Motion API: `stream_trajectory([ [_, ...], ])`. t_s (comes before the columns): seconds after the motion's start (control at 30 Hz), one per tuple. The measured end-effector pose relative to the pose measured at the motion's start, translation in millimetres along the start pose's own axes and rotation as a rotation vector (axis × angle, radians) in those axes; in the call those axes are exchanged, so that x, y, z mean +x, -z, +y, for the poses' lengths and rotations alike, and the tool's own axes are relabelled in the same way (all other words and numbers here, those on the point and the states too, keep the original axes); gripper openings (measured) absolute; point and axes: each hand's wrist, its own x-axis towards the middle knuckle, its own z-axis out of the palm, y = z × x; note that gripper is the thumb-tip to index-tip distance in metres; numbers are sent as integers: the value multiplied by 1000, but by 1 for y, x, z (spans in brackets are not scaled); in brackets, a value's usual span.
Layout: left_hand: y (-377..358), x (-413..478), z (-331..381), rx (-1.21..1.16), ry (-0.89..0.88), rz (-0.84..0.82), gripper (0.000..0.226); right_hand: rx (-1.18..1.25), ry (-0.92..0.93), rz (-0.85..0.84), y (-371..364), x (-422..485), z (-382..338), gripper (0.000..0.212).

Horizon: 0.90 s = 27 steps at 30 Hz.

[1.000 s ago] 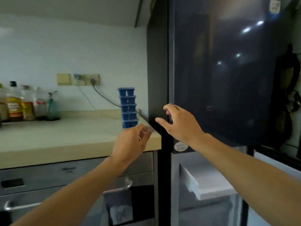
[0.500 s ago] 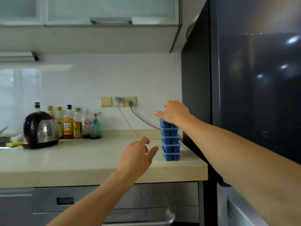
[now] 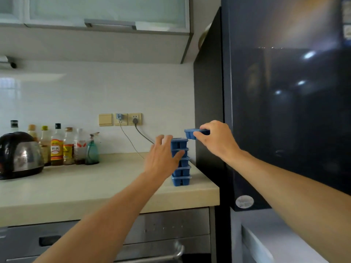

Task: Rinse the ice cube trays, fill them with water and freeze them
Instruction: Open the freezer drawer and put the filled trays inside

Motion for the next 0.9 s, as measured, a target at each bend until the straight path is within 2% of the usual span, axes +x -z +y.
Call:
stream_trajectory([
  [0.13,-17,31,21,108,10,-104,57,47,31,54,28,-38,20,22],
  [0.23,-21,50,25,148,1,-149,25,41,21,45,44,-60,37,24],
  [0.3,-20,54,23,165,14,-152,16,37,7,37,53,-73,50,24],
  [0.43,-14,52,23,187,-11,-115,19,29,-33,42,64,-95,73,23],
  [0.57,-10,37,31,104,-77,-23,24,32,-73,60,68,-112,92,24],
  [0.73,-7,-9,77,-91,-285,123,25,5,-148,21,76,-139,113,27],
  [0.9,-30,-68,126,-223,-441,57,25,-87,-235,-43,92,-183,142,26],
])
